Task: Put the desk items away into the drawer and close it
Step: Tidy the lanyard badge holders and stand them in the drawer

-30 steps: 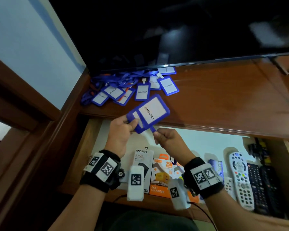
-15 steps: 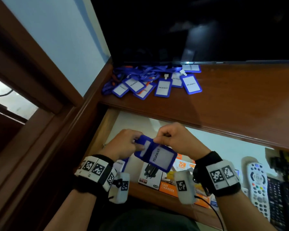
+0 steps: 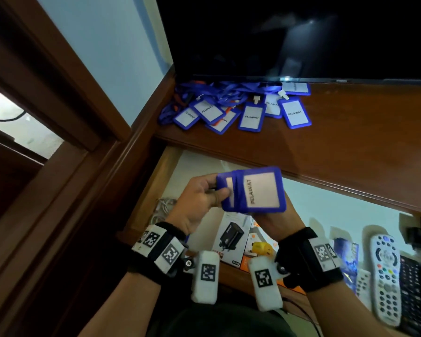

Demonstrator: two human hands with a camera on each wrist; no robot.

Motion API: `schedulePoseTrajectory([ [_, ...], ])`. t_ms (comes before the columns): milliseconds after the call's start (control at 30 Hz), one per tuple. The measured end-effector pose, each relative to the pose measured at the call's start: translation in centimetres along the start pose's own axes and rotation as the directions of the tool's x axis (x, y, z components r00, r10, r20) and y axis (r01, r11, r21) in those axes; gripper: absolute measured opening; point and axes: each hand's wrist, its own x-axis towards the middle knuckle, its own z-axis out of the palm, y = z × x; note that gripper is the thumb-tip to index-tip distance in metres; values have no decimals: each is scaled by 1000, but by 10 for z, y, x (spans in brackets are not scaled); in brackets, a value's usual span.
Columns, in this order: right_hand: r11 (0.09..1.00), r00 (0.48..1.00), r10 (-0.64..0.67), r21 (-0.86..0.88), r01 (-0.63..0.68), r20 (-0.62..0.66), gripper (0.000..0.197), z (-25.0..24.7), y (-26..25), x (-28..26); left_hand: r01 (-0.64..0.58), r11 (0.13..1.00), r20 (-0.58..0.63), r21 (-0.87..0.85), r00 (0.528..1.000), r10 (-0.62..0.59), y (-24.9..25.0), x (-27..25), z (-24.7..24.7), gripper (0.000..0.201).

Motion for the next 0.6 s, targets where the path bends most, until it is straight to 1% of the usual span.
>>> schedulePoseTrajectory([
  [33, 999, 999, -33, -36, 33, 1, 16, 3, 1, 1, -8, 998, -25, -60, 1000, 7, -1, 1, 5, 27],
  [100, 999, 999, -33, -38, 33, -4, 27, 8, 2, 4, -13, 980, -53, -199, 999, 3, -1, 3, 11, 24],
  [200, 999, 1000, -24, -28, 24, -1, 24, 13, 0, 7, -30, 940, -78, -339, 997, 4, 2, 8, 12, 21],
  [233, 1000, 1000, -13, -29, 12, -7, 24, 14, 0, 8, -34, 931, -86, -363, 996, 3, 1, 9, 11, 26],
  [300, 1000, 999, 25, -17, -25, -33, 25, 15, 1, 9, -23, 919, -82, -394, 997, -10, 1, 13, 10, 35],
  [333, 999, 998, 43, 0, -43, -35, 24, 16, 2, 10, -19, 915, -78, -403, 997, -13, 0, 15, 9, 35],
  [433, 993, 996, 94, 68, -94, -1, 20, 18, 2, 13, -20, 912, -66, -409, 998, -8, -2, 21, 4, 30],
  [600, 982, 987, 141, 114, -149, 81, 8, 21, 6, 26, -11, 920, -67, -391, 998, -16, -3, 31, -7, 25],
])
